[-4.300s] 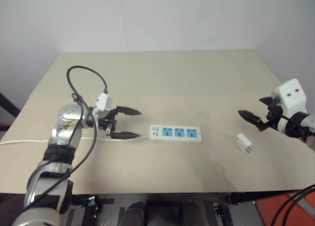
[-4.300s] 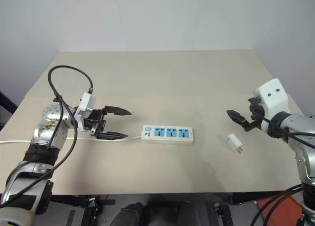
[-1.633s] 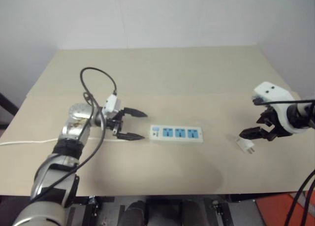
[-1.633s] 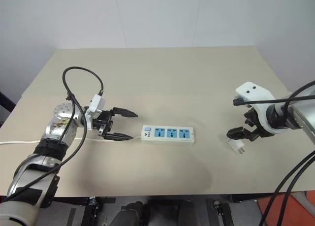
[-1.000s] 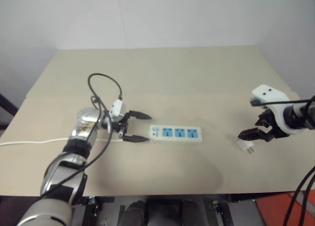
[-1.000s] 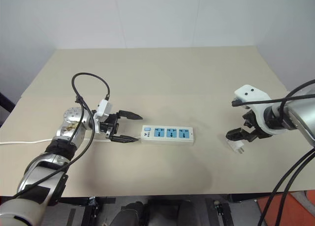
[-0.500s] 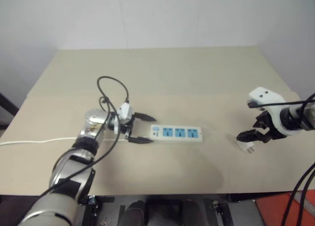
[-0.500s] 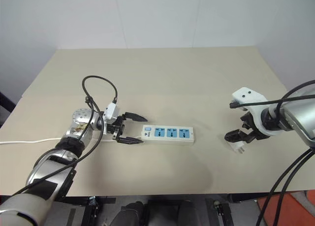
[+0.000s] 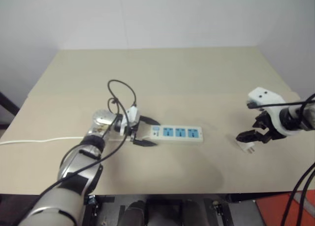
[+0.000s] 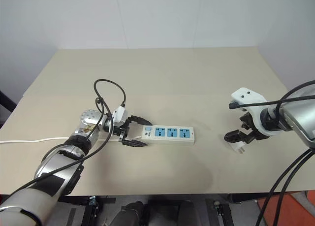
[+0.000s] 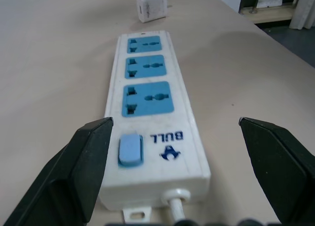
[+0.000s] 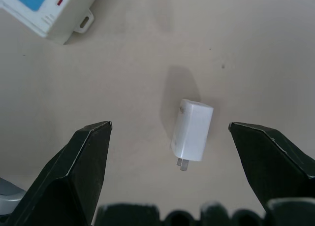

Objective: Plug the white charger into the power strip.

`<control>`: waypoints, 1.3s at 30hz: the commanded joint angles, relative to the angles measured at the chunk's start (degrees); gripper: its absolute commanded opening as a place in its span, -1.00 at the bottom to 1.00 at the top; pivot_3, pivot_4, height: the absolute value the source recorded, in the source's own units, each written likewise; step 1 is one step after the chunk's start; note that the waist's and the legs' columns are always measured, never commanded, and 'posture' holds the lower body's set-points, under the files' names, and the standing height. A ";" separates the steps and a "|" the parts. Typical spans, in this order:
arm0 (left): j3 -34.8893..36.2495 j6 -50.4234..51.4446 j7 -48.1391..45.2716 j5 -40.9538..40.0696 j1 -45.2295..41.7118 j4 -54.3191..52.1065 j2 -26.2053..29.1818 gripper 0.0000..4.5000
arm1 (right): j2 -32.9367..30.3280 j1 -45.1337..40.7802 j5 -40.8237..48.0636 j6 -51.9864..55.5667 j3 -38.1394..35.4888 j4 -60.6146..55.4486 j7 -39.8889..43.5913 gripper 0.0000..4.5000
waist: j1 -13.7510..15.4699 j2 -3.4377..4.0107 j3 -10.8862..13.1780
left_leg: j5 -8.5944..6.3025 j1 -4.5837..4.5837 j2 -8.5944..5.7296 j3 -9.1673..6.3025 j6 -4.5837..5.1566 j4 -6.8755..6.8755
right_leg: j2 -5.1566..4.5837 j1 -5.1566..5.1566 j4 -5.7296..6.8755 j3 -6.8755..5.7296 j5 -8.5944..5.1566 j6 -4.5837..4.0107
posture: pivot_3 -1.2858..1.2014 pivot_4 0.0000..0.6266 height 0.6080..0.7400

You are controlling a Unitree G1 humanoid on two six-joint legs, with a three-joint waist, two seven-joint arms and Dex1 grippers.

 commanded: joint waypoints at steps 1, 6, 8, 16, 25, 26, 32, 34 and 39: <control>3.69 -1.86 -0.23 1.74 -1.02 2.66 -0.87 0.99 | -1.37 0.24 -0.19 0.24 -2.38 -1.85 -0.18 1.00 | -0.01 0.00 0.00 | -0.01 0.00 0.00 0.00 0.01 0.00 | 0.00 0.00 0.00 0.00 0.00 0.00 | 0.03 -0.52 1.00; 7.16 -1.73 -0.23 3.63 -0.79 3.92 -2.00 0.99 | -2.25 1.80 0.38 0.23 -4.07 -3.76 -0.12 1.00 | -0.02 0.00 0.00 | -0.01 -0.01 0.01 0.01 0.01 0.04 | 0.00 -0.01 0.04 -0.01 0.00 0.00 | 0.03 -0.52 1.00; 8.56 -1.23 -0.23 3.90 -0.45 4.19 -2.43 0.99 | -2.51 2.74 0.59 0.22 -4.87 -4.49 -0.13 1.00 | 0.01 0.00 0.00 | -0.01 0.00 0.00 0.01 0.01 0.05 | 0.00 -0.01 0.05 -0.01 0.00 0.00 | 0.03 -0.52 1.00; 11.92 -1.04 -0.23 7.01 0.96 5.33 -3.07 0.58 | -2.20 4.88 1.55 0.55 -7.90 -6.26 0.00 1.00 | -0.03 0.00 0.00 | -0.01 0.00 0.01 0.01 0.01 0.07 | 0.00 0.00 0.07 -0.01 0.00 0.00 | 0.03 -0.52 1.00; 15.16 -1.04 0.68 11.48 1.45 5.95 -3.26 0.13 | -1.08 4.98 1.17 -0.37 -8.83 -5.98 -0.58 1.00 | -0.07 -0.01 0.00 | -0.01 0.11 0.02 0.04 0.01 0.07 | 0.00 0.07 0.08 -0.01 0.01 0.01 | 0.03 -0.52 1.00; 15.49 -1.05 0.62 11.78 1.45 5.89 -3.28 0.13 | -0.91 4.97 1.14 -0.38 -8.87 -6.00 -0.68 1.00 | -0.06 -0.01 0.00 | -0.01 0.13 0.03 0.06 0.01 0.07 | 0.00 0.07 0.08 -0.01 0.01 0.01 | 0.03 -0.52 1.00; 18.07 -1.78 -0.22 11.46 2.09 4.75 -3.65 0.13 | -0.18 6.24 1.11 -0.76 -10.00 -6.72 -1.70 1.00 | -0.05 -0.01 0.00 | -0.01 0.21 0.05 0.10 0.01 0.07 | 0.00 0.07 0.06 0.01 0.00 0.01 | 0.03 -0.52 1.00; 18.56 -1.57 -0.22 11.56 2.33 4.27 -3.63 0.13 | -0.08 6.64 1.06 -0.74 -10.39 -7.06 -2.00 1.00 | -0.03 -0.01 0.00 | -0.01 0.21 0.05 0.11 0.01 0.07 | 0.00 0.07 0.08 0.01 0.01 0.00 | 0.03 -0.52 1.00; 20.54 -1.80 1.22 10.78 4.33 2.65 -4.11 0.85 | 0.03 8.16 1.20 -0.58 -12.08 -7.68 -2.75 1.00 | -0.02 -0.01 0.00 | -0.01 0.22 0.06 0.13 0.01 0.06 | 0.00 0.07 0.09 0.04 0.01 0.00 | 0.03 -0.52 1.00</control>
